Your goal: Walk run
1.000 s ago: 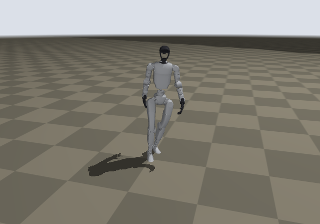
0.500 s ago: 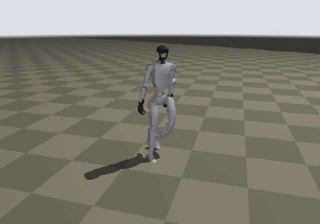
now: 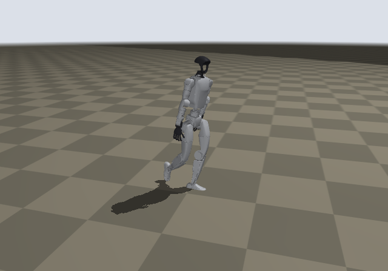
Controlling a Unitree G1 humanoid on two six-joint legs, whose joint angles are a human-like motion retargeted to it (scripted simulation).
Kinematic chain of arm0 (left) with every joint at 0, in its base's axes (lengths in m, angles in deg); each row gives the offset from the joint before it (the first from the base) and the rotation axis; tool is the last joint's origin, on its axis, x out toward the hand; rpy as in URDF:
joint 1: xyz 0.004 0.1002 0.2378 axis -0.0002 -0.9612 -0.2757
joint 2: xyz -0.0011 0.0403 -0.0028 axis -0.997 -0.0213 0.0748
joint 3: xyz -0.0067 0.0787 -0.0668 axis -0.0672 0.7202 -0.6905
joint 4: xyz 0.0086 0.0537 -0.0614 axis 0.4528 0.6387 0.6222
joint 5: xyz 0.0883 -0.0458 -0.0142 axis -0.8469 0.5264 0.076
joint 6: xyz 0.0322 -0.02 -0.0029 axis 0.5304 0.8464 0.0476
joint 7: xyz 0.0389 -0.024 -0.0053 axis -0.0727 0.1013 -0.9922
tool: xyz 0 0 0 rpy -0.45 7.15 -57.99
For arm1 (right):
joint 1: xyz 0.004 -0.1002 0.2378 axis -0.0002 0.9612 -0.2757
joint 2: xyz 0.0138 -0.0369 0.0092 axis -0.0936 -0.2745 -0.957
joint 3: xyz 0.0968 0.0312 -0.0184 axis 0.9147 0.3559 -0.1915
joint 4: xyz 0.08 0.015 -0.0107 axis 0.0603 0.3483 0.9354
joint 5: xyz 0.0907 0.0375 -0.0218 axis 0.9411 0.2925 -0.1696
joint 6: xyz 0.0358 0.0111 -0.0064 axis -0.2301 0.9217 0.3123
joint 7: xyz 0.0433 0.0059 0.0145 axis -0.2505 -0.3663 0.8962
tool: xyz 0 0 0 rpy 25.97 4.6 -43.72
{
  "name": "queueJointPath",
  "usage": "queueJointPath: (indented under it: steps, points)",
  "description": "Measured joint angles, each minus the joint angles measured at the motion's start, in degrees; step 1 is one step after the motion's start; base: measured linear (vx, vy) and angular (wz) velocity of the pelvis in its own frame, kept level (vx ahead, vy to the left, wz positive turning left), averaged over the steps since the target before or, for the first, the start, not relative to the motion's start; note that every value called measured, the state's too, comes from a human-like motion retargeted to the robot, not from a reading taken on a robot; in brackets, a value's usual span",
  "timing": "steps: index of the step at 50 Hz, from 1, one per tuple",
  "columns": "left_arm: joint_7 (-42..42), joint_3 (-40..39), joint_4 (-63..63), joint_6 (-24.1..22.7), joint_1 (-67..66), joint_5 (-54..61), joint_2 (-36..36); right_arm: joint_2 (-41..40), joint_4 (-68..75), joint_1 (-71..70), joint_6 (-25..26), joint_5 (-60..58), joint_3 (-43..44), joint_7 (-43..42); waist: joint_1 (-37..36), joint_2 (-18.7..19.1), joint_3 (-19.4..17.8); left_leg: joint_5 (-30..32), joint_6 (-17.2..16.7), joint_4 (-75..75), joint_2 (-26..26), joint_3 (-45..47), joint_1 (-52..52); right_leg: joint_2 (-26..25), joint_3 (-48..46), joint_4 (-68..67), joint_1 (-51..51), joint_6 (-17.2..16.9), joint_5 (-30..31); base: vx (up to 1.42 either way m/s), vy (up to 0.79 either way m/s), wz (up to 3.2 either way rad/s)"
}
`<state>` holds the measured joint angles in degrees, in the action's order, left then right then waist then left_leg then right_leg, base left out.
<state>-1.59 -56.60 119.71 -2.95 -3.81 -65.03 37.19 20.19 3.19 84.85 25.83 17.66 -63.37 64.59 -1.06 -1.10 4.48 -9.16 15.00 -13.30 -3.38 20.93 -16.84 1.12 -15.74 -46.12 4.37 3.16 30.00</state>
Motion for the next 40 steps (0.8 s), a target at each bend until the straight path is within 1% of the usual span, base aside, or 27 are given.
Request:
queueJointPath:
  steps: [2, 3, 5, 8, 10, 11, 13, 15, 17, 18, 19, 20, 21, 22, 23, 24, 25, 27, 28, 30, 31, 32, 33, 35, 37, 40]
  points:
    - [-2.9, 2.2, -3.2, -2.1, 4.8, 2.5, -0.5, -1.2, 2.2, 1.5, 0.5, -0.7, 1.6, 2.3, 1.9, 3.8, 0.6, 0.4, -0.1, 2.8, 0.5, -5.9, 2.2, -6.7, 3.1, -0.9, 5.8, -3.1, -4.5, 0.97, 0.13, 1.99]
    - [-3.9, 3.2, -5.4, -3.5, 6.9, 3.6, -0.7, -1.7, 3.0, 2.4, 0.6, -1.1, 1.9, 3.7, 2.1, 4.1, 0.4, 0.4, -0.3, 3.3, -0.1, -7.4, 3.3, -7.7, 5.3, -2.4, 8.5, -4.2, -8.0, 0.84, 0.07, 1.87]
    - [-4.6, 5.4, -11.1, -6.3, 10.4, 5.6, -0.7, -2.9, 4.4, 4.6, 0.1, -2.0, 2.1, 5.2, 3.3, 4.8, -0.2, 0.2, -1.0, 4.2, -0.7, -9.7, 5.8, -7.4, 7.2, -2.8, 12.8, -5.2, -13.7, 0.77, 0.03, 2.02]
    - [-1.9, 9.3, -20.1, -10.4, 14.8, 7.9, -0.9, -4.0, 6.5, 8.0, -0.2, -3.0, 1.6, 5.6, 8.0, 6.2, -0.6, -0.2, -1.2, 5.8, -2.6, -17.8, 9.7, -1.4, 4.9, 4.2, 17.5, -5.3, -22.5, 0.74, -0.02, 2.62]
    - [-0.1, 11.7, -24.6, -13.2, 17.4, 9.3, -1.8, -4.5, 7.6, 10.1, 0.4, -3.8, 0.4, 6.1, 9.9, 6.1, -0.4, -0.9, -1.0, 6.1, -4.3, -22.3, 11.8, 3.5, 3.3, 13.4, 19.1, -6.8, -24.0, 0.96, -0.18, 2.17]
    - [0.3, 12.5, -26.4, -14.3, 18.7, 9.8, -2.4, -4.8, 8.1, 10.6, 0.9, -4.5, 0.1, 6.3, 10.8, 5.4, -0.5, -1.5, -1.0, 6.1, -5.5, -24.4, 13.0, 5.6, 3.1, 18.6, 19.7, -7.5, -24.0, 1.01, -0.27, 1.91]
    - [0.2, 13.6, -29.3, -16.3, 20.8, 10.5, -3.5, -5.5, 8.3, 11.6, 1.9, -6.1, -0.5, 7.1, 12.1, 3.8, -1.0, -2.7, -1.1, 5.9, -7.7, -28.1, 15.9, 8.2, 4.6, 28.7, 21.2, -8.8, -25.3, 0.75, -0.24, 1.67]
    - [-1.3, 14.3, -30.9, -17.8, 22.0, 11.0, -4.3, -5.9, 8.3, 11.9, 2.5, -7.8, -1.0, 8.0, 12.6, 2.5, -1.9, -4.0, -1.5, 5.7, -9.0, -30.9, 19.4, 7.7, 10.0, 37.2, 23.1, -8.7, -27.8, 0.69, -0.25, 1.07]
    - [-3.5, 14.3, -31.2, -18.9, 22.0, 11.8, -4.8, -5.7, 8.3, 11.7, 2.4, -8.8, -1.7, 8.5, 11.4, 1.8, -2.6, -5.2, -2.7, 5.7, -8.9, -31.6, 22.9, 5.6, 14.9, 43.7, 24.4, -14.5, -30.2, 0.96, -0.55, 0.09]
    - [-4.6, 13.8, -30.8, -19.3, 21.7, 12.3, -5.2, -5.7, 8.3, 11.2, 2.4, -9.1, -2.2, 8.8, 10.2, 1.8, -3.0, -6.3, -4.6, 4.9, -6.8, -30.9, 24.2, 3.3, 14.0, 45.6, 25.2, -17.3, -30.4, 0.95, -0.7, -0.42]
    - [-5.6, 13.2, -29.9, -19.5, 21.2, 12.7, -5.2, -5.4, 8.3, 10.7, 2.5, -9.0, -2.7, 8.7, 9.6, 1.6, -3.0, -6.4, -5.6, 4.3, -6.4, -30.7, 25.3, 2.9, 11.3, 45.9, 25.6, -18.2, -30.4, 1.04, -0.63, -0.38]
    - [-6.6, 12.6, -28.8, -19.6, 20.6, 13.1, -4.9, -5.0, 8.3, 10.2, 2.6, -8.8, -3.3, 8.5, 9.4, 1.2, -2.9, -5.8, -6.1, 3.9, -7.0, -30.6, 26.3, 3.5, 7.7, 45.3, 25.9, -18.2, -30.3, 1.13, -0.23, 0.42]
    - [-7.3, 11.7, -26.9, -19.4, 19.8, 13.3, -4.0, -4.3, 8.3, 9.5, 3.2, -8.2, -3.6, 7.9, 10.7, 1.0, -2.0, -3.4, -6.1, 4.1, -8.6, -31.9, 26.9, 4.5, 12.3, 42.9, 26.1, -16.4, -30.8, 1.09, -0.01, 1.03]
    - [-7.7, 11.0, -24.9, -18.9, 18.8, 13.4, -3.2, -3.7, 8.3, 8.9, 3.8, -7.6, -3.7, 7.1, 12.0, 0.9, -1.2, -0.8, -6.7, 3.9, -9.6, -33.2, 27.4, 5.5, 13.7, 40.7, 26.1, -14.7, -30.9, 1.0, 0.02, 1.54]
    - [-7.7, 10.6, -22.6, -17.9, 17.7, 13.5, -2.5, -3.3, 8.2, 8.4, 4.5, -6.9, -3.3, 6.2, 13.1, 1.2, -0.6, 2.1, -8.4, 2.7, -9.2, -34.3, 27.8, 6.8, 8.8, 38.9, 25.6, -12.8, -30.3, 0.97, -0.18, 1.93]
    - [-7.3, 10.3, -19.8, -16.5, 16.7, 13.3, -2.0, -2.9, 7.9, 8.1, 5.1, -6.1, -2.6, 5.2, 15.4, 1.7, -0.2, 6.1, -10.4, 0.3, -8.4, -35.7, 27.9, 7.3, 7.2, 38.1, 24.4, -12.2, -27.4, 0.91, -0.3, 2.5]
    - [-6.7, 10.2, -16.8, -14.9, 15.8, 13.0, -1.6, -2.6, 7.5, 7.9, 5.5, -5.3, -1.7, 4.1, 18.1, 2.4, 0.2, 10.6, -12.6, -2.8, -7.5, -37.2, 27.8, 7.4, 7.2, 37.9, 22.8, -12.0, -23.3, 1.0, -0.42, 2.26]
    - [-5.7, 9.2, -11.0, -11.0, 13.8, 9.7, -0.9, -2.1, 7.4, 7.1, 5.2, -2.1, -0.5, 2.8, 17.8, 3.5, 1.6, 22.8, -19.0, -11.2, -6.0, -34.3, 24.4, 5.9, 13.2, 33.9, 21.9, -9.2, -25.5, 1.16, -0.57, 1.42]
    - [-6.0, 9.3, -8.7, -9.3, 12.5, 7.5, -0.4, -1.6, 7.8, 6.6, 4.8, 0.1, 0.1, 3.0, 17.6, 4.0, 1.8, 27.1, -22.4, -18.2, -4.9, -33.2, 21.4, 5.1, 12.7, 32.9, 20.8, -8.0, -26.9, 1.09, -0.52, 1.21]
    - [-7.9, 10.8, -5.2, -7.3, 9.8, 4.6, 0.0, -0.3, 8.3, 4.4, 6.1, 4.0, 0.4, 5.4, 15.9, 2.5, 2.7, 33.7, -27.3, -30.2, -3.2, -27.1, 15.4, 7.1, 9.0, 33.8, 17.6, -7.2, -28.3, 0.92, -0.47, 0.88]
    - [-8.9, 10.3, -4.5, -7.2, 8.4, 3.0, 0.2, 0.2, 8.2, 2.4, 7.9, 4.9, 0.7, 6.6, 14.8, 1.2, 2.7, 35.4, -27.1, -33.3, -2.4, -23.6, 13.2, 8.5, 5.9, 34.5, 16.1, -6.9, -28.6, 0.75, -0.44, 0.31]
    - [-9.8, 9.7, -4.0, -7.3, 6.9, 1.3, 0.6, 0.6, 7.8, 0.4, 9.6, 5.4, 1.1, 7.5, 13.7, 0.1, 2.7, 35.2, -26.1, -35.9, -1.8, -20.5, 11.1, 9.0, 4.8, 35.1, 14.6, -6.5, -29.1, 0.69, -0.39, 0.01]
    - [-10.2, 8.7, -4.1, -7.6, 4.9, -0.3, 1.3, 0.8, 6.7, -1.5, 11.1, 5.2, 1.5, 7.5, 13.0, -0.6, 2.4, 31.3, -23.2, -37.8, -1.5, -18.4, 9.0, 7.5, 8.0, 35.5, 13.2, -5.9, -30.0, 0.67, -0.33, -0.06]
    - [-10.4, 7.0, -4.8, -8.1, 0.6, -2.2, 3.1, 1.2, 3.8, -4.7, 11.5, 4.4, 2.3, 5.7, 11.5, -1.4, 1.3, 25.2, -17.7, -40.1, -0.8, -14.1, 4.7, 6.2, 8.7, 37.7, 9.8, -5.1, -30.1, 0.63, -0.26, -0.23]
    - [-10.5, 5.6, -4.8, -8.8, -3.2, -2.5, 4.6, 1.8, 0.0, -7.3, 8.8, 5.0, 1.1, 3.2, 8.1, -2.9, 0.2, 22.0, -15.9, -39.1, -2.1, -11.2, -0.1, 7.0, 6.1, 40.2, 6.4, -5.2, -29.8, 0.79, -0.29, -0.82]
    - [-10.9, 3.7, -2.8, -9.1, -7.6, -1.8, 5.4, 3.3, -6.8, -10.1, 4.6, 7.4, -2.9, 0.9, 3.4, -3.8, -0.5, 15.6, -13.1, -31.9, -1.6, -7.3, -6.1, 5.2, 5.8, 42.3, 3.2, -4.6, -31.0, 0.72, -0.26, -0.56]
